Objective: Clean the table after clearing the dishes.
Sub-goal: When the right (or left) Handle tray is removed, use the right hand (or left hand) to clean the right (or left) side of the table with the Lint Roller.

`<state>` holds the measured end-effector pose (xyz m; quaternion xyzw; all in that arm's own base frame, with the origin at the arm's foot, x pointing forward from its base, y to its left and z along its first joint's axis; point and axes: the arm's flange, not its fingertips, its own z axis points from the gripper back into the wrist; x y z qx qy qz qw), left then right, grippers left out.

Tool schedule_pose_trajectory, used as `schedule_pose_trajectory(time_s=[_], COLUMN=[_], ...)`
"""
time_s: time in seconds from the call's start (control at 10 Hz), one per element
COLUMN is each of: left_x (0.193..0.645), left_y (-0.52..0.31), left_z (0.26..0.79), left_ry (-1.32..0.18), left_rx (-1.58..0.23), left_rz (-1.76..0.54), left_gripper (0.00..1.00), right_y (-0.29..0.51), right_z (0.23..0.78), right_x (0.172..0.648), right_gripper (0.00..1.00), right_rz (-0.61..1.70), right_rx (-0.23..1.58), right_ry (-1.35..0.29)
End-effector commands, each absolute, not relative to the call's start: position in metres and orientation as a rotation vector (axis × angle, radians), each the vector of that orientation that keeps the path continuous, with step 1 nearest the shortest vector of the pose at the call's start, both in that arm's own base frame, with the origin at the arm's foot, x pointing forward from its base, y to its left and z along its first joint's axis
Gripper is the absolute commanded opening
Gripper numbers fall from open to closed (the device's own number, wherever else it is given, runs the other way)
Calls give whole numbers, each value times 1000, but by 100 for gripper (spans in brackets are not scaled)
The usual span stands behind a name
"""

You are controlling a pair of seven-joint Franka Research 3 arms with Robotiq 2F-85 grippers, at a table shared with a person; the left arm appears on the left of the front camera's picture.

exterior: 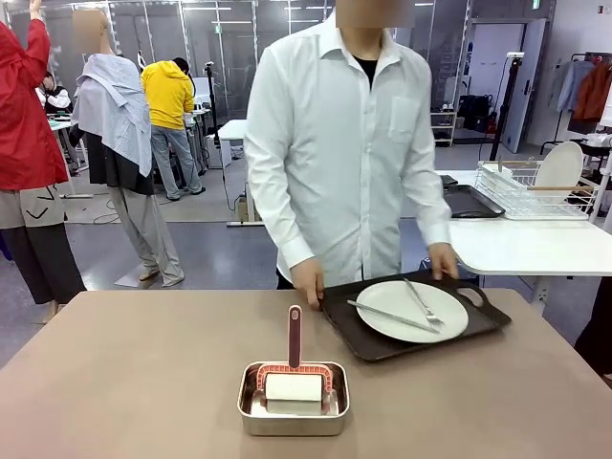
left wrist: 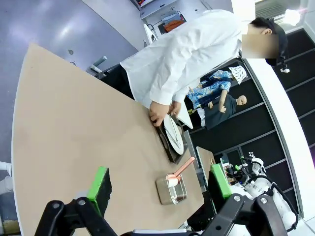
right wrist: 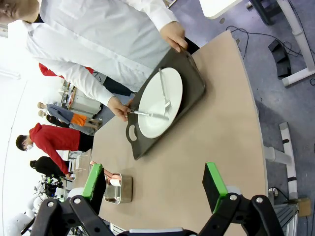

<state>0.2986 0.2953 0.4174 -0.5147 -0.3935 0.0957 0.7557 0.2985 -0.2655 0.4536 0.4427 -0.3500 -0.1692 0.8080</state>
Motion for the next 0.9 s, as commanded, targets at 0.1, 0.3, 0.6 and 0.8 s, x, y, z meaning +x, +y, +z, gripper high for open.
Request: schedule_pose_trajectory(time_s=[0.1, 0.3, 0.6, 0.8], left_x=[294, 294, 294, 294], left_y=[294, 294, 294, 294], left_z=[418, 418, 418, 418], left_ry=[-881, -881, -881, -881], left_rx=[-1134, -1134, -1134, -1134], left_rz=[198, 198, 198, 198], left_gripper=[100, 100, 100, 100], right_y=[-265, -265, -265, -265], right_z=[453, 453, 453, 453], right_x=[297, 297, 297, 297], right_gripper=[100, 100, 100, 100], right_rz=[-344, -344, -344, -344], right_rx=[955, 955, 955, 955], right_ry=[-773, -773, -773, -773])
